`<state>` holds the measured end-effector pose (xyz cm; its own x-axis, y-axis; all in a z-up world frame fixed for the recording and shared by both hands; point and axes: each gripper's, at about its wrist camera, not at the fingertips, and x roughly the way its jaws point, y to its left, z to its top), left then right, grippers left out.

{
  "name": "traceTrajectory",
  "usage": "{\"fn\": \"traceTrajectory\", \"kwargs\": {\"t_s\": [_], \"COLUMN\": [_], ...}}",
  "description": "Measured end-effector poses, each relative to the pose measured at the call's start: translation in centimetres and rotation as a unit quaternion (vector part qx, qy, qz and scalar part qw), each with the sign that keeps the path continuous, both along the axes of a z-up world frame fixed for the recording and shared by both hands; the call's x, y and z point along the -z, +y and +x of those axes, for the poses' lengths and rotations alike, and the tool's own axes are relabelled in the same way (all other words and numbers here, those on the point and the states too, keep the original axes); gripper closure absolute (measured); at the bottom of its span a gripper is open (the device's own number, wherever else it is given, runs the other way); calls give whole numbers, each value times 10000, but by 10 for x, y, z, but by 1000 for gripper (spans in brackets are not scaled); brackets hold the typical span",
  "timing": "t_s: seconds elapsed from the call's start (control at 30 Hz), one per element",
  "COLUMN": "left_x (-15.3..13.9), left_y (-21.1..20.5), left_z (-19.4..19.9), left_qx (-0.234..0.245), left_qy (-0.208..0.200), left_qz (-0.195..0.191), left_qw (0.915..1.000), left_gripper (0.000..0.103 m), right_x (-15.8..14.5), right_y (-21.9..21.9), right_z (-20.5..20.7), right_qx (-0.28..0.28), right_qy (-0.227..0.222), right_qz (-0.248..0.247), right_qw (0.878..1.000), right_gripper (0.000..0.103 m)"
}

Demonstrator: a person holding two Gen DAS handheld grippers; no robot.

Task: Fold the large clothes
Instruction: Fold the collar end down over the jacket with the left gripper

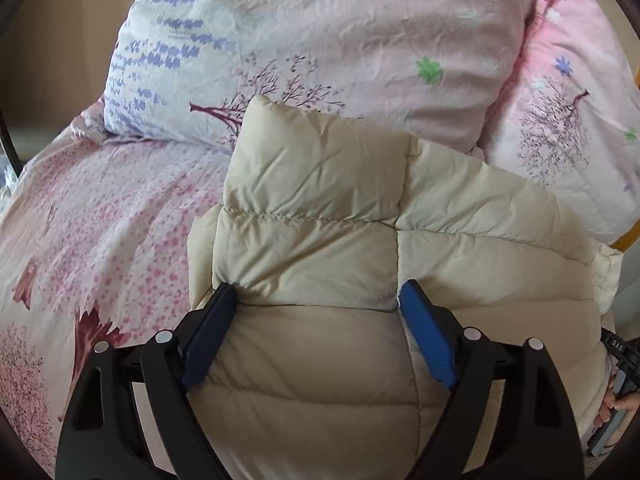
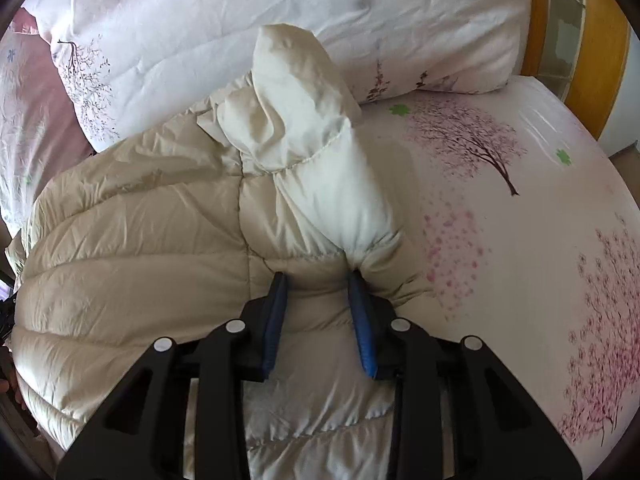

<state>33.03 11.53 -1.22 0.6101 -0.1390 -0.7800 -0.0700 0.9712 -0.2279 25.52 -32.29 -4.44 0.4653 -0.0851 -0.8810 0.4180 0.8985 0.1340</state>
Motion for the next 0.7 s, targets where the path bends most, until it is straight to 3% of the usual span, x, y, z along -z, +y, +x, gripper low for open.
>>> {"fn": "traceTrajectory", "kwargs": {"t_s": [0.1, 0.23, 0.3, 0.43, 0.53, 0.6, 0.7], "left_x": [-10, -25, -21, 4, 8, 0, -9], "left_y": [4, 10, 11, 6, 12, 22, 47], "left_z": [-21, -65, -77, -72, -75, -85, -108], "left_qx": [135, 480, 604, 599, 526, 536, 391], "left_qy": [-135, -478, -419, -122, -47, -82, -118], "left_qz": [-219, -158, -195, -135, -326, -621, -1117], "left_qw": [9996, 9976, 9971, 9980, 9981, 9966, 9929], "left_gripper": [18, 18, 18, 17, 17, 17, 17], "right_x": [-16, -38, -34, -9, -17, -28, -37], "right_y": [-6, 7, 11, 9, 6, -4, -29], "right_z": [-19, -59, -69, -51, -56, -71, -104], "right_qx": [-3, -331, -360, -385, -263, -157, 330], "right_qy": [-305, -618, -528, -156, -229, -512, -818], "right_qz": [177, 179, 229, 360, 505, 844, 1513], "right_qw": [9994, 9974, 9977, 9985, 9981, 9950, 9845], "right_gripper": [70, 67, 65, 65, 63, 42, 36]}}
